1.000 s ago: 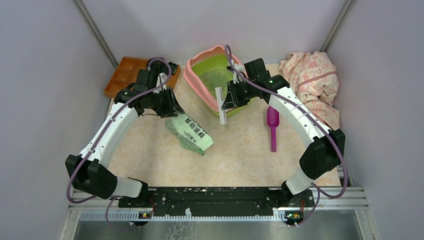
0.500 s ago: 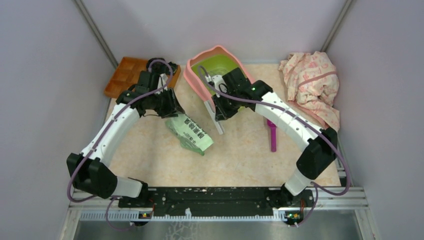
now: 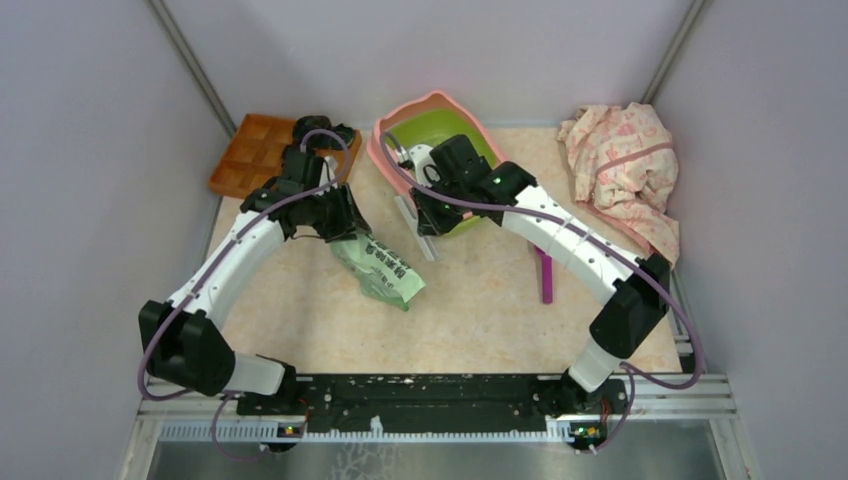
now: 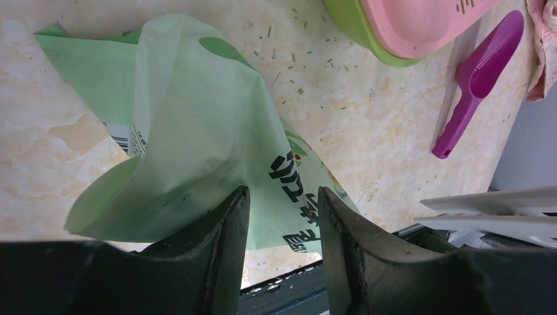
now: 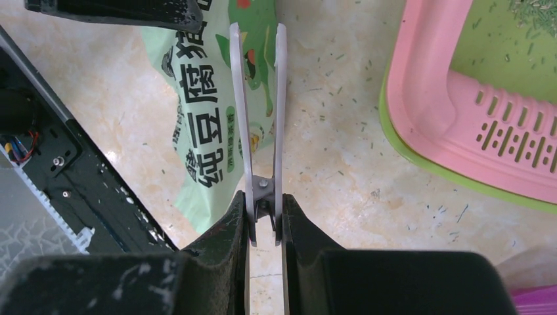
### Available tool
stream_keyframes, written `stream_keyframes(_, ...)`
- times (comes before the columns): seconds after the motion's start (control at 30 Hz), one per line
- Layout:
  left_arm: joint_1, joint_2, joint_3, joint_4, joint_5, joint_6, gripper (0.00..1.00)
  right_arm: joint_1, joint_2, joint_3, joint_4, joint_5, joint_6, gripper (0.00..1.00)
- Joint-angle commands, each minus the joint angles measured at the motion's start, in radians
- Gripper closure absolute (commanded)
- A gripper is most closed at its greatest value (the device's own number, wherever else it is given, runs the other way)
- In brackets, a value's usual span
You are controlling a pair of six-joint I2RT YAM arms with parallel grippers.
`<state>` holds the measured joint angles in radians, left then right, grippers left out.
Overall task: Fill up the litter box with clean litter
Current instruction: Clamp the clamp onto the cat litter bag.
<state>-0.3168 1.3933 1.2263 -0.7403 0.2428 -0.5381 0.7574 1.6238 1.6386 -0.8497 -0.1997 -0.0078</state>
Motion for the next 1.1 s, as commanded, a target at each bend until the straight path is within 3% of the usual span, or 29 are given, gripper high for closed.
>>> stream_keyframes(0.0, 0.004, -0.034, -0.039, 0.052, -0.030, -0.014, 0.51, 0.021, -0.004, 0.032, 0.098, -0.015, 0.023, 1.00)
stream_keyframes(0.43, 0.004, -0.015, -0.047, 0.087, -0.034, -0.018, 0.51, 0.111, -0.004, 0.001, 0.163, 0.045, 0.026, 1.00)
stream_keyframes(1.07, 0.004, -0.020, -0.053, 0.087, -0.033, -0.016, 0.51, 0.132, -0.011, -0.068, 0.214, 0.038, 0.037, 1.00)
